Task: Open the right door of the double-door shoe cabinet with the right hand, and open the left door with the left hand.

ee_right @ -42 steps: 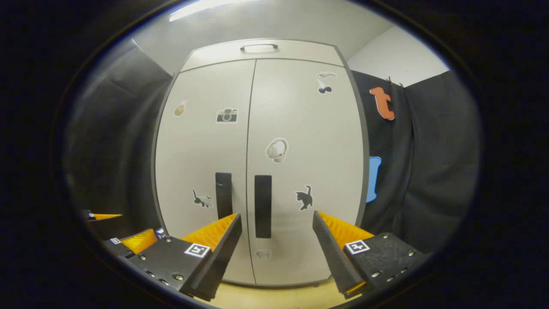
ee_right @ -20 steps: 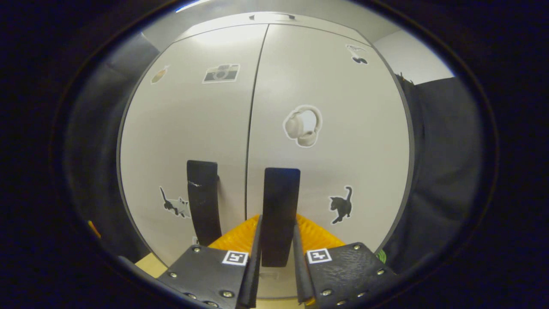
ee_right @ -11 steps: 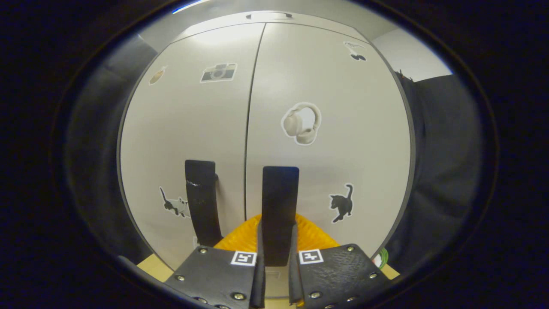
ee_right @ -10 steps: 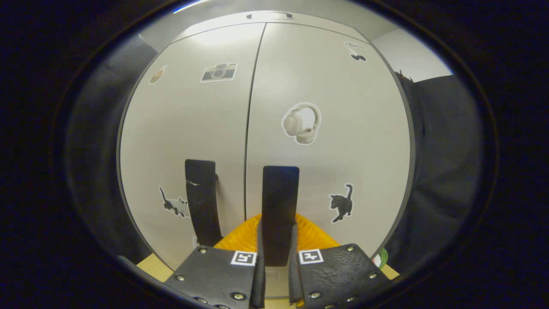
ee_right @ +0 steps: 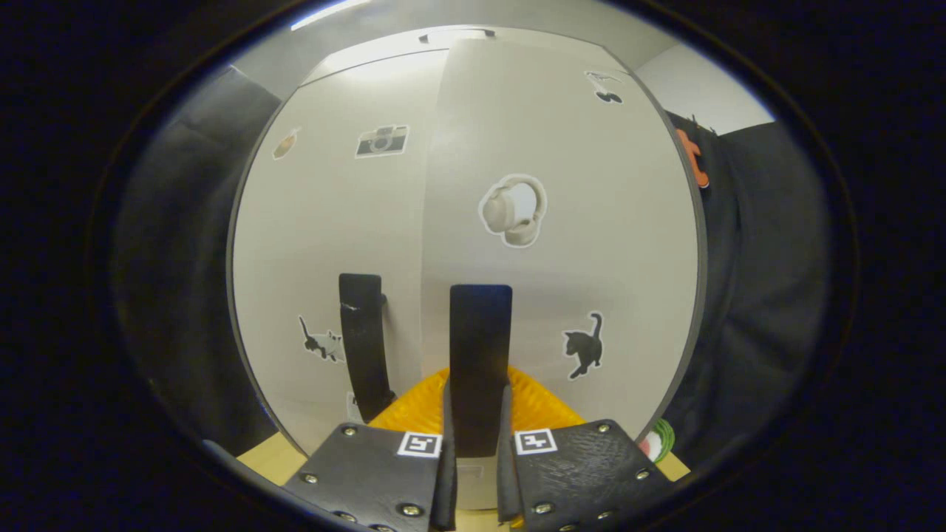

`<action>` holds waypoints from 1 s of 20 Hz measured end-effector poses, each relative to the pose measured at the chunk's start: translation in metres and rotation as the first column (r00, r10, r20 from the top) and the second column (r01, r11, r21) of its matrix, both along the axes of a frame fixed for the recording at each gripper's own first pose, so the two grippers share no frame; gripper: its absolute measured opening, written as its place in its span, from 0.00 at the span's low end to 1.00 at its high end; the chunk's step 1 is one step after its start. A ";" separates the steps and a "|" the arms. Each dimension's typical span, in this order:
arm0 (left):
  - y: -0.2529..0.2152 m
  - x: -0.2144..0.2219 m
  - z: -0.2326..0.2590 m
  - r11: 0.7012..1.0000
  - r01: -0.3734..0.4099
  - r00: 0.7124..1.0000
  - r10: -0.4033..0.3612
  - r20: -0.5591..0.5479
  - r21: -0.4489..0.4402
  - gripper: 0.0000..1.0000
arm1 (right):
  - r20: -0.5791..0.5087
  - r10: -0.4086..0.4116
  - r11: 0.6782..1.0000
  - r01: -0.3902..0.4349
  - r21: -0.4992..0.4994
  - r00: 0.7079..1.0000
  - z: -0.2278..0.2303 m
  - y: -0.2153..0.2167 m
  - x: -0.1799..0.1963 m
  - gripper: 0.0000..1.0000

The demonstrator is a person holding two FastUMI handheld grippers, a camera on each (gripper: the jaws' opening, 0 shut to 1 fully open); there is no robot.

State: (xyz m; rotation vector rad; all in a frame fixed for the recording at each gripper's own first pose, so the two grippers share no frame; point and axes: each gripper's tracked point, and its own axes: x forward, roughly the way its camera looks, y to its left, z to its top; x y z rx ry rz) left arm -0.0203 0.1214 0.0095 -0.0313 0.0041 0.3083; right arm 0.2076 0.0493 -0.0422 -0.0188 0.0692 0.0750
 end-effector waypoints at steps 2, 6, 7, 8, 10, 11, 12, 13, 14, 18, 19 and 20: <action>-0.010 -0.005 -0.003 1.000 0.012 1.000 -0.012 -0.008 0.001 0.99 | -0.002 0.015 1.000 -0.015 0.011 1.000 0.001 -0.001 -0.006 0.22; -0.035 -0.009 -0.011 0.999 0.053 0.998 -0.053 -0.029 -0.003 0.99 | -0.006 0.043 0.999 -0.043 0.026 0.999 0.003 -0.006 -0.018 0.22; -0.040 -0.010 -0.012 0.998 0.064 0.997 -0.064 -0.032 -0.003 0.99 | -0.007 0.049 0.998 -0.049 0.036 0.999 0.002 -0.008 -0.019 0.22; -0.046 -0.012 -0.013 0.997 0.073 0.997 -0.073 -0.035 -0.003 0.99 | -0.004 0.057 0.998 -0.057 0.041 0.998 0.002 -0.010 -0.021 0.22; -0.057 -0.013 -0.015 0.996 0.089 0.995 -0.089 -0.040 -0.001 0.99 | -0.001 0.070 0.997 -0.070 0.046 0.998 0.003 -0.012 -0.023 0.22; -0.061 -0.014 -0.016 0.996 0.094 0.995 -0.094 -0.043 0.002 0.99 | 0.000 0.075 0.996 -0.075 0.049 0.997 0.003 -0.013 -0.025 0.22; -0.065 -0.014 -0.016 0.995 0.100 0.994 -0.099 -0.047 0.007 0.99 | 0.000 0.080 0.995 -0.080 0.054 0.997 0.003 -0.014 -0.028 0.22; -0.069 -0.015 -0.018 0.995 0.104 0.993 -0.103 -0.052 0.013 0.99 | 0.002 0.085 0.995 -0.085 0.057 0.996 0.003 -0.015 -0.030 0.22; -0.072 -0.015 -0.018 0.994 0.106 0.993 -0.105 -0.054 0.019 0.99 | 0.003 0.092 0.994 -0.092 0.058 0.996 0.003 -0.016 -0.032 0.22; -0.082 -0.013 -0.018 0.994 0.103 0.993 -0.101 -0.057 0.023 0.99 | 0.004 0.127 0.989 -0.127 0.071 0.992 0.004 -0.021 -0.039 0.22; -0.084 -0.011 -0.018 0.995 0.101 0.993 -0.100 -0.057 0.019 0.99 | 0.006 0.136 0.988 -0.136 0.074 0.991 0.004 -0.022 -0.042 0.22; -0.088 -0.009 -0.019 0.995 0.102 0.993 -0.101 -0.057 0.013 0.99 | 0.008 0.145 0.986 -0.146 0.076 0.989 0.004 -0.024 -0.045 0.22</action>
